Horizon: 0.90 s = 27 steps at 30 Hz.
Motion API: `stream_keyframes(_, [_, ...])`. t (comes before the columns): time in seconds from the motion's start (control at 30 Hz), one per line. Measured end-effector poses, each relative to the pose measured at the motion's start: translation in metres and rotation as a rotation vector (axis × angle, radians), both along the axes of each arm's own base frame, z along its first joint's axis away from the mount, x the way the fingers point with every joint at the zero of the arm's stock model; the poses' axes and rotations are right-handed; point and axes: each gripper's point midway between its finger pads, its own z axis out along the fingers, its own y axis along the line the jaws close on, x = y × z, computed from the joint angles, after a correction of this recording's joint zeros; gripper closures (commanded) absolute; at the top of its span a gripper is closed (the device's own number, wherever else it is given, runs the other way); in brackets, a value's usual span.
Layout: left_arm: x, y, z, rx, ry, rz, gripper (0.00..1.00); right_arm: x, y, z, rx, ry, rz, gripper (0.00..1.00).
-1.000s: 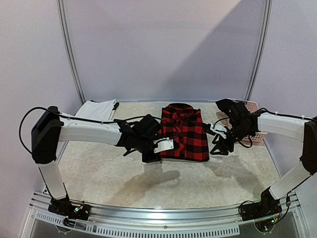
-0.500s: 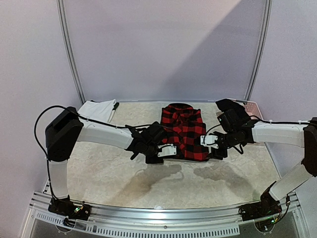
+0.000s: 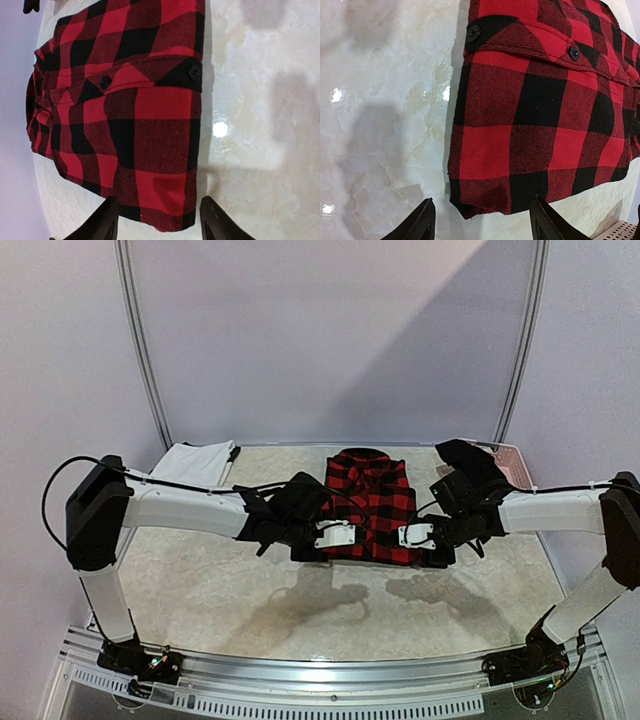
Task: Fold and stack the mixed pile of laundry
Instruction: Pick up the 2/3-rectangle-folded shirt from the center of the board.
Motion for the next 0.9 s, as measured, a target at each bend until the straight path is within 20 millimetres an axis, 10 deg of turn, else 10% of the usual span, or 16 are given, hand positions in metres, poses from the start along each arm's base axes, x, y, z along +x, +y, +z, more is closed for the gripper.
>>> stream_keyframes(0.3, [0.000,-0.009,-0.051,0.071,0.078,-0.017,0.48,-0.003,-0.003,-0.005,-0.010,-0.002,0.007,0.34])
stream_keyframes(0.7, [0.003,-0.009,-0.058,0.074,0.082,0.000,0.75,0.012,0.007,-0.029,-0.043,-0.002,0.044,0.35])
stream_keyframes(0.9, [0.003,-0.009,-0.059,0.076,0.079,0.001,0.87,0.011,0.008,-0.033,-0.054,-0.001,0.053,0.92])
